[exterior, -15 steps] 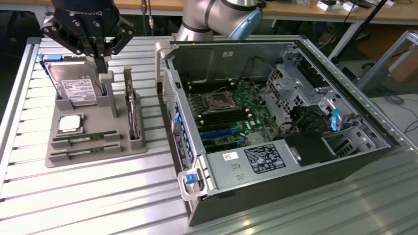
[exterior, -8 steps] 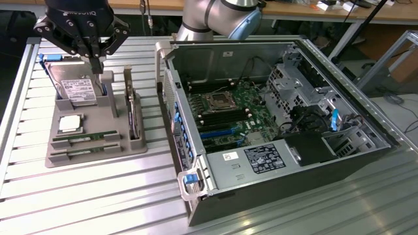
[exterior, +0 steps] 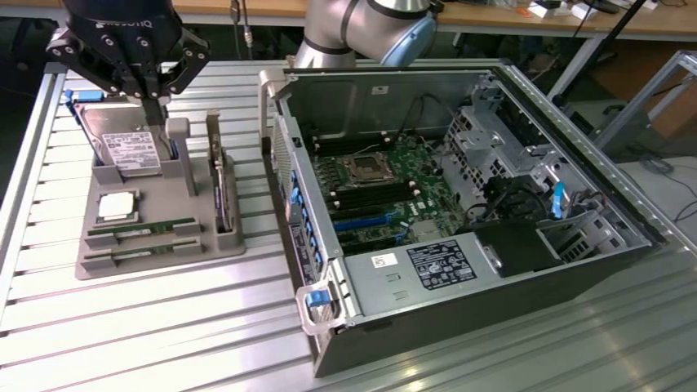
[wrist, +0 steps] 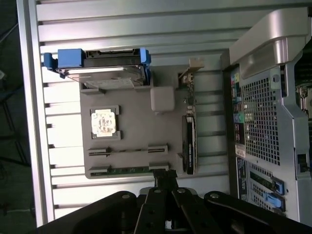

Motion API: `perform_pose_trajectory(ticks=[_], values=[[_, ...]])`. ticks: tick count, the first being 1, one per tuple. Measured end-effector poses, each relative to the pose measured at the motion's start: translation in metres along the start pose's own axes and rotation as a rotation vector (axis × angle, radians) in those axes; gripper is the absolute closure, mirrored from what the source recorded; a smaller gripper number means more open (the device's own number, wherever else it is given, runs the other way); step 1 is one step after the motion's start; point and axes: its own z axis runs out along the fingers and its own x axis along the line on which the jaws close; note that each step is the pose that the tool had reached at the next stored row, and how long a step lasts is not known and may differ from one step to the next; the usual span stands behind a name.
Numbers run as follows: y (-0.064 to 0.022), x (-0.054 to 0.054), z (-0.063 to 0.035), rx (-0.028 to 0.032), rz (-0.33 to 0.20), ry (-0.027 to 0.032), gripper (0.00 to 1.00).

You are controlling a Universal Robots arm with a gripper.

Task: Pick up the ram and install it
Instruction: 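Reach for the ram, then pick up the ram and move it above insertion slot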

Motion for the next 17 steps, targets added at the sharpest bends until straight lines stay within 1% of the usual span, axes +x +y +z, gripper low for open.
perform_pose_trajectory(ticks=[5, 7, 17], values=[[-0.0098, -0.001, -0.0001, 0.0006, 0.000, -0.0001, 0.90], [-0.0117, -0.001, -0.0002, 0.0010, 0.000, 0.0000, 0.90], [-0.0125, -0.001, -0.0002, 0.0011, 0.000, -0.0001, 0.90]])
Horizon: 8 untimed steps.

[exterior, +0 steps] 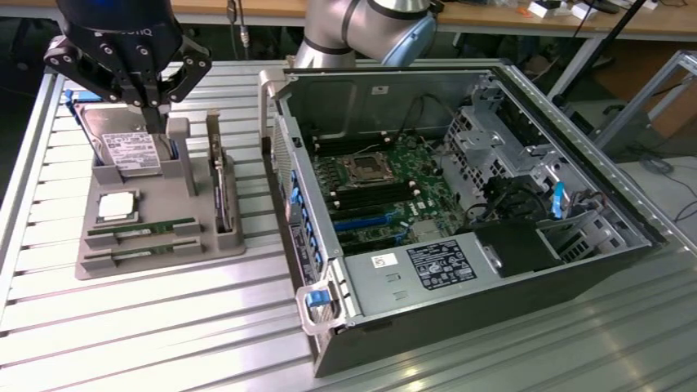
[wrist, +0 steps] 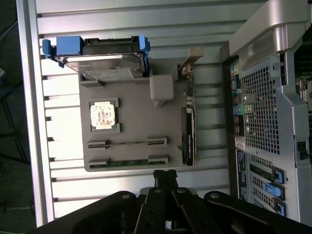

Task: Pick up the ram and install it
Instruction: 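Pick up the ram and move it above insertion slot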

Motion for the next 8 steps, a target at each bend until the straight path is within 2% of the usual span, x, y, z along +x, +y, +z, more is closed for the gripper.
perform_pose_trajectory(ticks=[3, 6, 8], values=[[0.0000, 0.0000, 0.0000, -0.0002, -0.008, 0.0003, 0.90], [0.0000, 0.0000, 0.0000, -0.0010, -0.042, 0.0019, 0.90], [0.0000, 0.0000, 0.0000, -0.0027, -0.110, 0.0048, 0.90]])
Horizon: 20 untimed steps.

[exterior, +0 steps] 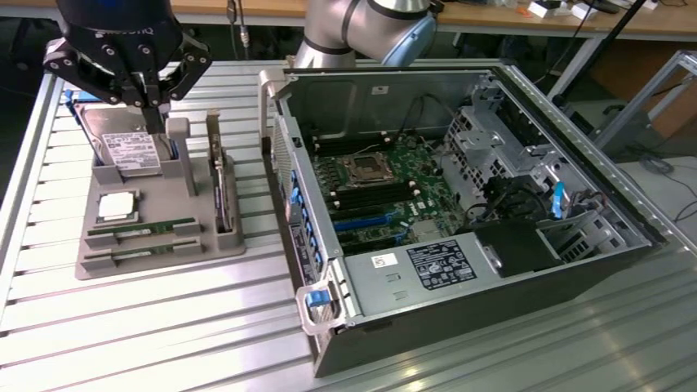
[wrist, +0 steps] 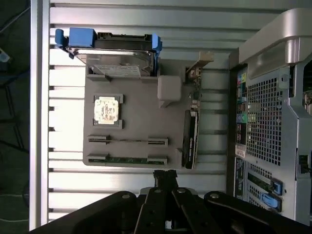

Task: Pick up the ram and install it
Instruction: 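Pick up the ram and move it above insertion slot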

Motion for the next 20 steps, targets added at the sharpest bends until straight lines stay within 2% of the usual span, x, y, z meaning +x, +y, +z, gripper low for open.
perform_pose_trajectory(ticks=[2, 20], values=[[0.0000, 0.0000, 0.0000, -0.0005, -0.020, 0.0009, 0.90], [0.0000, 0.0000, 0.0000, -0.0087, -0.352, 0.0152, 0.90]])
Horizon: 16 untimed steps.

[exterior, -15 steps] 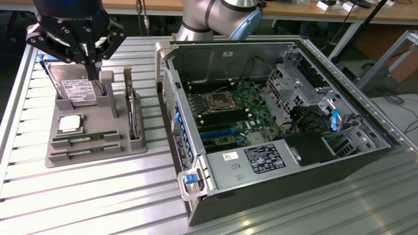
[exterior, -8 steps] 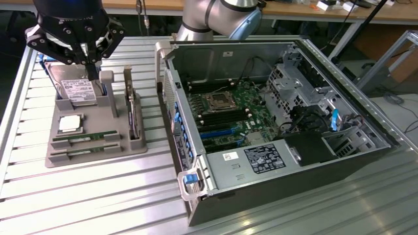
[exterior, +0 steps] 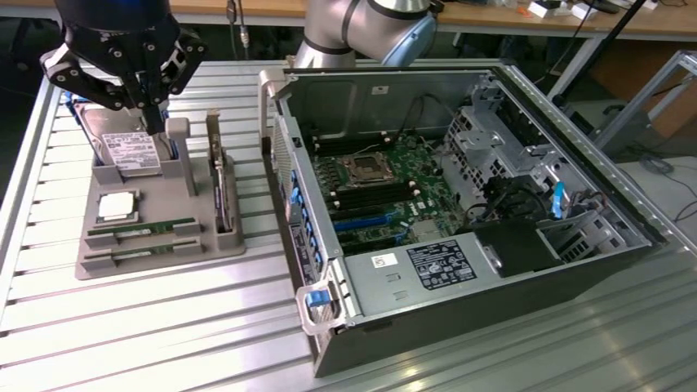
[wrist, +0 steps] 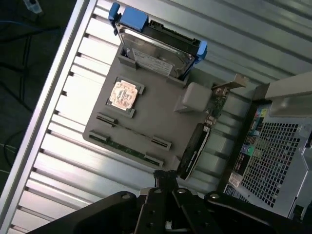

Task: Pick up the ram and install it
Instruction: 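Pick up the ram and move it above insertion slot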

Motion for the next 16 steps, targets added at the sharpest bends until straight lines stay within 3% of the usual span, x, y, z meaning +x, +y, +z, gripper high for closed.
perform_pose_trajectory(ticks=[5, 16], values=[[0.0000, 0.0000, 0.0000, -0.0018, -0.075, 0.0033, 0.90], [0.0000, 0.0000, 0.0000, -0.0043, -0.173, 0.0075, 0.90]])
